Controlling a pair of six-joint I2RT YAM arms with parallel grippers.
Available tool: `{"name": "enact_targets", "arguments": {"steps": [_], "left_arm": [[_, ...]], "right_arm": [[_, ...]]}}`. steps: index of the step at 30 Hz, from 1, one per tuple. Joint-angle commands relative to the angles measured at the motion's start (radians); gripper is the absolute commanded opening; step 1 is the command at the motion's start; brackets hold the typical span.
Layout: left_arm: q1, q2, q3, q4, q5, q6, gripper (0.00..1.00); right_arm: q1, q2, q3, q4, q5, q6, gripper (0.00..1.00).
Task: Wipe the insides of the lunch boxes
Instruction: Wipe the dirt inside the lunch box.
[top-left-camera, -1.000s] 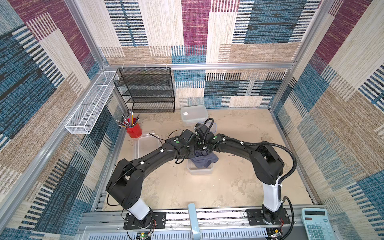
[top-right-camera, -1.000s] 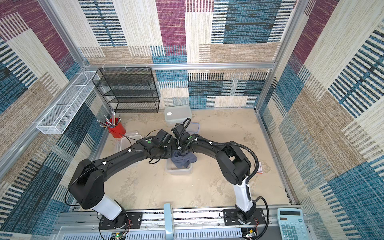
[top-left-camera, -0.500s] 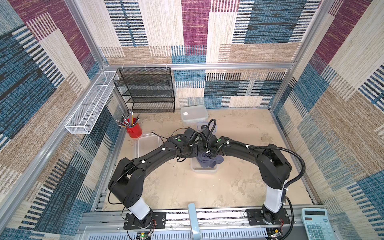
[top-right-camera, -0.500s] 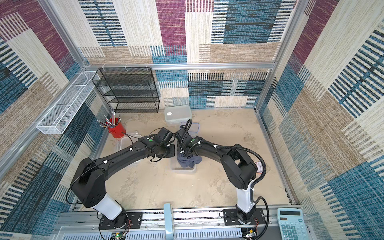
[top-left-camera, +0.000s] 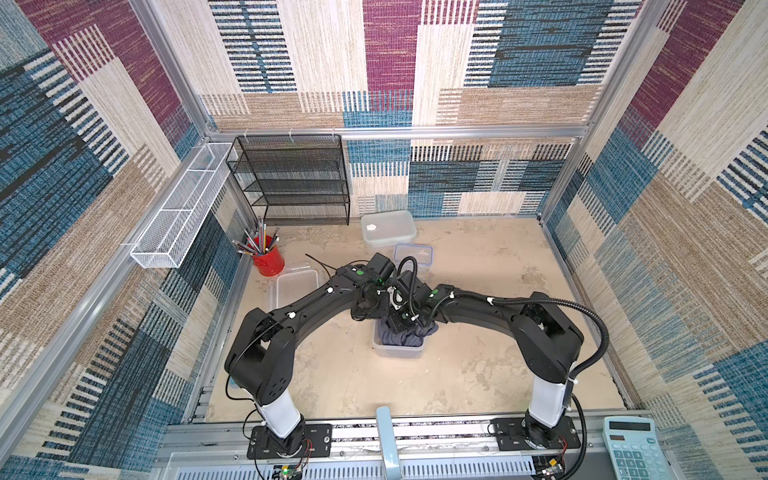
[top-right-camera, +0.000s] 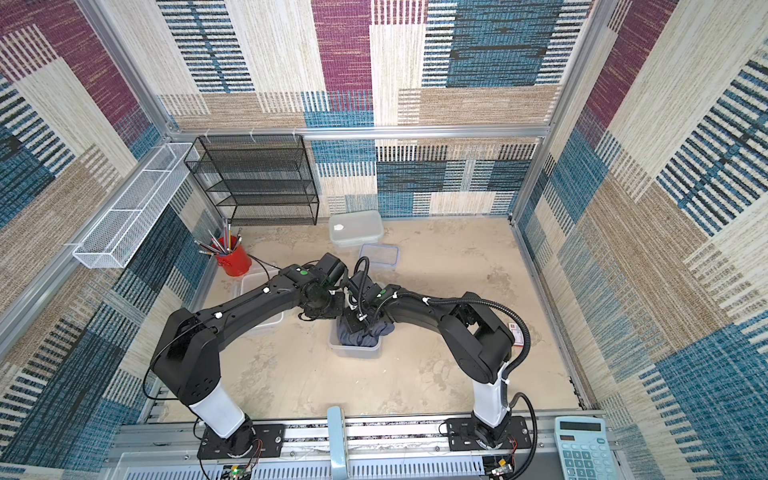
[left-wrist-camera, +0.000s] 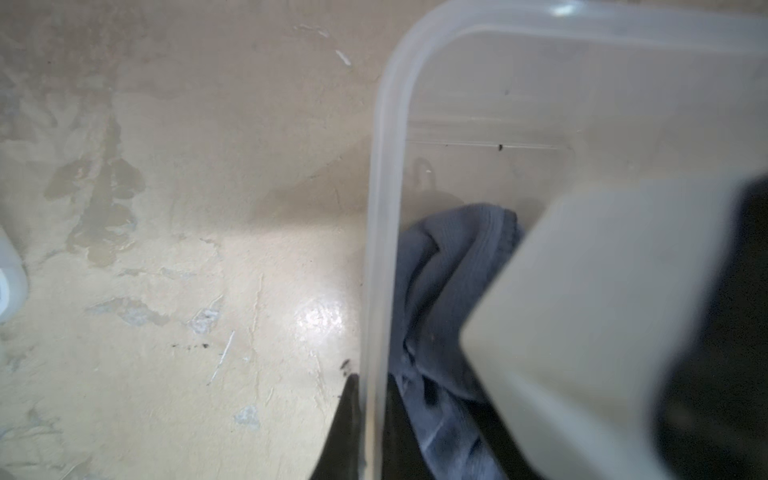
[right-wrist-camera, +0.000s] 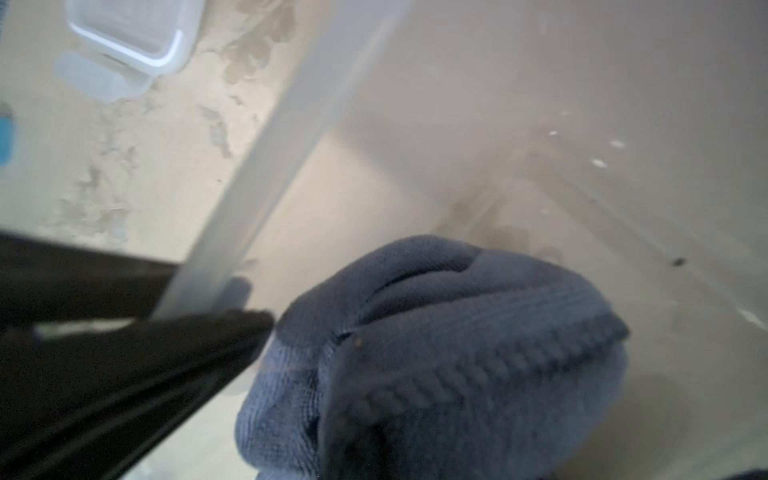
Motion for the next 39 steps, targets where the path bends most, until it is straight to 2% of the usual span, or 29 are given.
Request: {"name": "enact_targets", "arguments": {"steps": [1, 6, 9, 17, 23, 31, 36, 39], "left_arm": [[0.005, 0.009, -0.005, -0.059, -0.063, -0.002, 0.0], [0.004, -0.006, -0.045, -0.017, 0.001, -0.014, 0.0], [0.001, -0.005, -0.053, -0.015, 0.02, -0.022, 0.0], [-0.01, -0.031, -0.096, 0.004, 0.054, -0.041, 0.0], [-0.016, -0.061, -0.138, 0.003, 0.05, -0.053, 0.0], [-0.014, -0.066, -0.129, -0.02, 0.01, -0.048, 0.0], [-0.013, -0.043, -0.082, -0.052, -0.032, -0.034, 0.0], [-0.008, -0.028, -0.054, -0.066, -0.054, -0.024, 0.0]], "right_arm": [[-0.003, 0.02, 0.012, 0.129, -0.235, 0.095, 0.0], [-0.035, 0.091, 0.07, 0.247, -0.307, 0.214, 0.0], [-0.064, 0.118, 0.109, 0.286, -0.265, 0.272, 0.0], [-0.103, 0.133, 0.228, 0.303, 0.014, 0.346, 0.0], [-0.102, 0.11, 0.252, 0.229, 0.361, 0.311, 0.0], [-0.093, 0.053, 0.206, -0.003, 0.77, 0.202, 0.0], [-0.055, 0.027, 0.152, -0.106, 0.866, 0.094, 0.0], [-0.029, 0.029, 0.14, -0.175, 0.839, 0.038, 0.0]]}}
